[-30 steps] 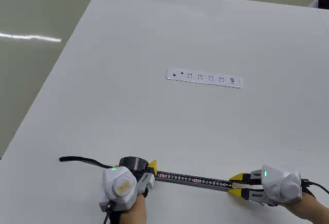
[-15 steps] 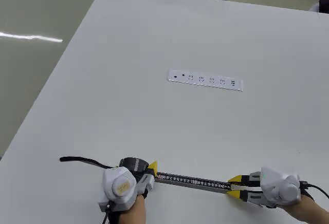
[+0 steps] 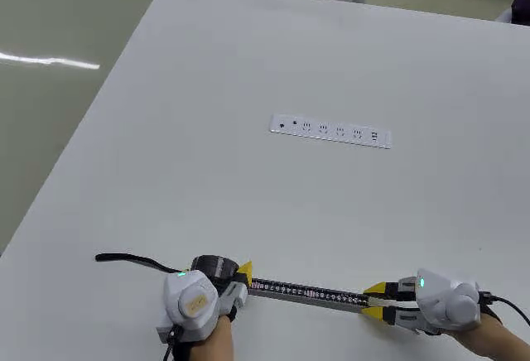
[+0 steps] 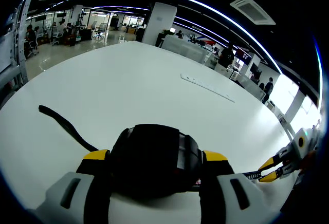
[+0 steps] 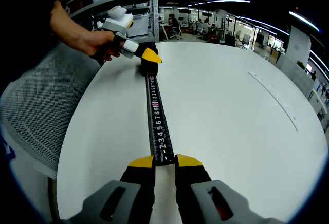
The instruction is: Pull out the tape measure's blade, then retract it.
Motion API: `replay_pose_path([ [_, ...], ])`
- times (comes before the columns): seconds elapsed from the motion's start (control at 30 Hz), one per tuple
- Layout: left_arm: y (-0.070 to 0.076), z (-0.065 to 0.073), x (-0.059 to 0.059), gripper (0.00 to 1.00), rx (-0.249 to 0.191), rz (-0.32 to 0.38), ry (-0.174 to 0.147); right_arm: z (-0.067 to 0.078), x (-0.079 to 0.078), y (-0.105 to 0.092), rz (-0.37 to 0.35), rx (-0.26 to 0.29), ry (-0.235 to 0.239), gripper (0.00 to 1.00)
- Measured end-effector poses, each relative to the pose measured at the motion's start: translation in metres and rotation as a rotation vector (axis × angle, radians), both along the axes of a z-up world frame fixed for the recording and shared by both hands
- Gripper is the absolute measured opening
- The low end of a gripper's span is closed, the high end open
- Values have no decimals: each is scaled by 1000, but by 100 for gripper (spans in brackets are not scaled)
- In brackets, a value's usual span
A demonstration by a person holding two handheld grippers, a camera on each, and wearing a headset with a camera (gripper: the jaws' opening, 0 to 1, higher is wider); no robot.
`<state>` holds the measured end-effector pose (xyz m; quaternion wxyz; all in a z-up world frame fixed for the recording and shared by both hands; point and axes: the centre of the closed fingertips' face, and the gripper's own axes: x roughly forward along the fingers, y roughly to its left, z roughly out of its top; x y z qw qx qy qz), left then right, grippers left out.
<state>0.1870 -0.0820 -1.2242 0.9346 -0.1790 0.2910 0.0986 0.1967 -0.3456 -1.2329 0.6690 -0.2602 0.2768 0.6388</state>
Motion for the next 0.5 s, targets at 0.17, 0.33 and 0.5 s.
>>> replay_pose_path([
  [0.17,0,0,0,67,0,-2,1,2,0,3,3,4,0,12],
  [0.33,0,0,0,67,0,-5,1,2,0,5,7,7,1,12],
  [0.5,0,0,0,67,0,-7,1,4,0,8,9,8,4,12],
])
